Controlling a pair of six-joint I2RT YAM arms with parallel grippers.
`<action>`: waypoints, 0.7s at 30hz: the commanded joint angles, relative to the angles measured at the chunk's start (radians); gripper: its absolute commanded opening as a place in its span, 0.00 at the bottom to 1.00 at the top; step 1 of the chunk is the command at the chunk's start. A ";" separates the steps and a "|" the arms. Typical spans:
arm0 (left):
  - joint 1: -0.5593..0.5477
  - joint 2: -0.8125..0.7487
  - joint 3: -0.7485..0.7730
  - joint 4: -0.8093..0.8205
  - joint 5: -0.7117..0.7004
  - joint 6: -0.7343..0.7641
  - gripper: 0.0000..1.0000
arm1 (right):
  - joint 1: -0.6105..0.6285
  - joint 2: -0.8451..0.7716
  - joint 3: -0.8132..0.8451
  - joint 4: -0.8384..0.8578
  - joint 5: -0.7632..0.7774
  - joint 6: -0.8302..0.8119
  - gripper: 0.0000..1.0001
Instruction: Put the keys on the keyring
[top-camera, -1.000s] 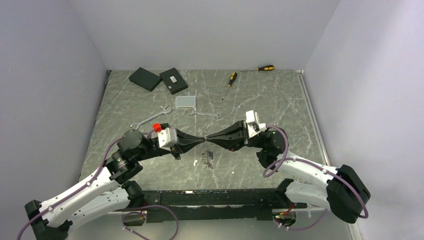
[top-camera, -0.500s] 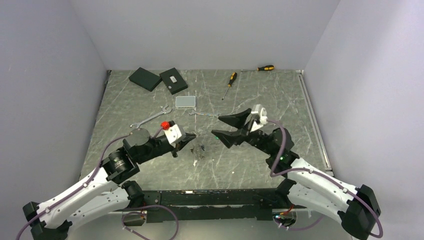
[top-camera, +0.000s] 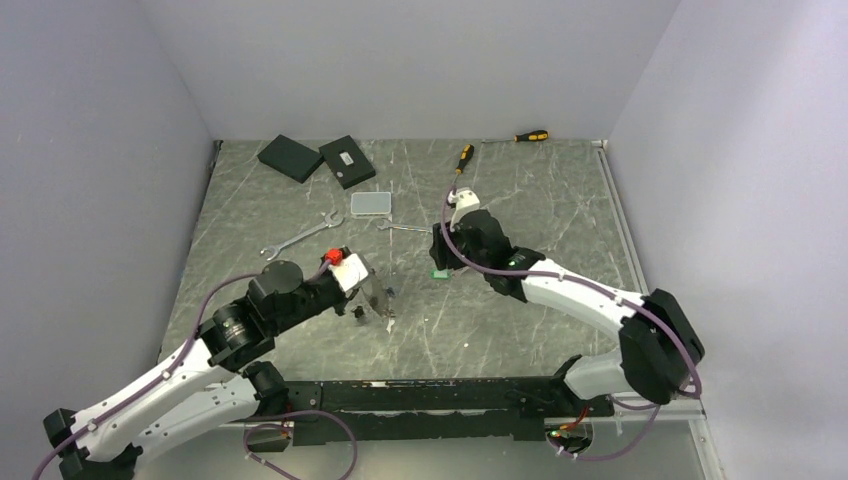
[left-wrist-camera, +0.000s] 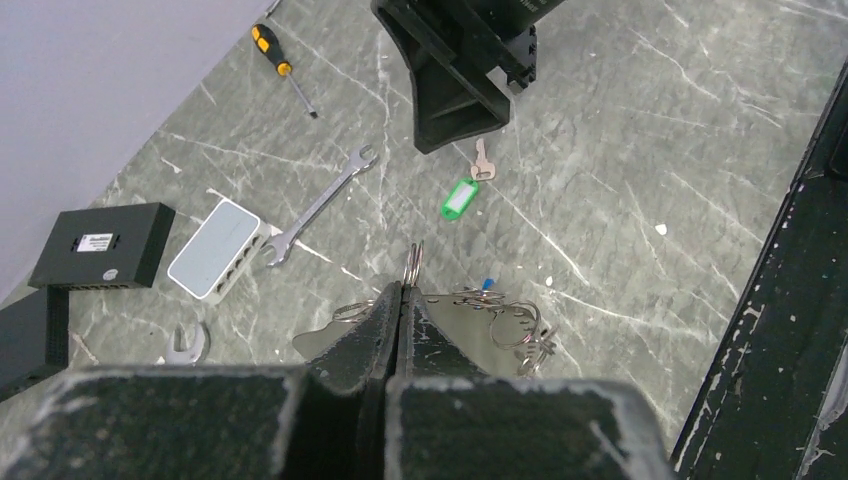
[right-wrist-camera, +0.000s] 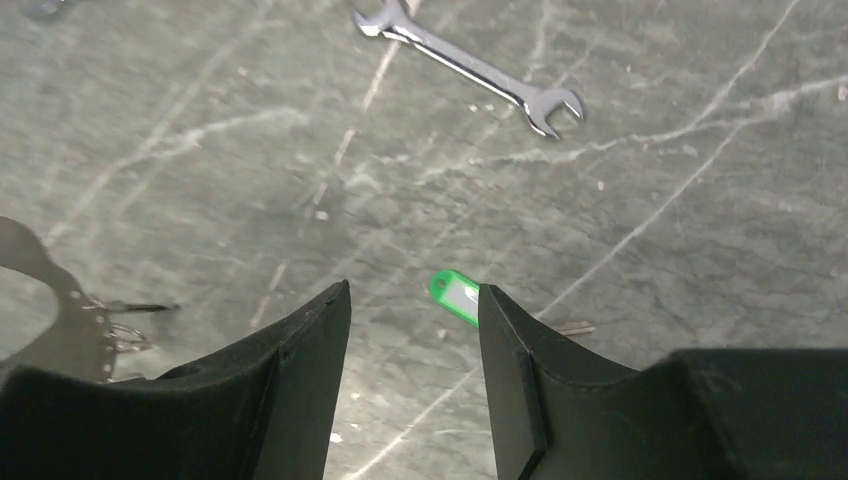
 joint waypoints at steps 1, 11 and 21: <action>0.006 -0.048 -0.018 0.048 -0.022 0.019 0.00 | -0.080 0.046 0.022 -0.048 -0.132 -0.151 0.53; 0.007 -0.018 -0.015 0.053 -0.020 -0.060 0.00 | -0.221 0.168 -0.006 0.024 -0.460 -0.260 0.44; 0.049 0.054 0.020 0.029 0.141 -0.103 0.00 | -0.222 0.235 -0.042 0.042 -0.482 -0.282 0.39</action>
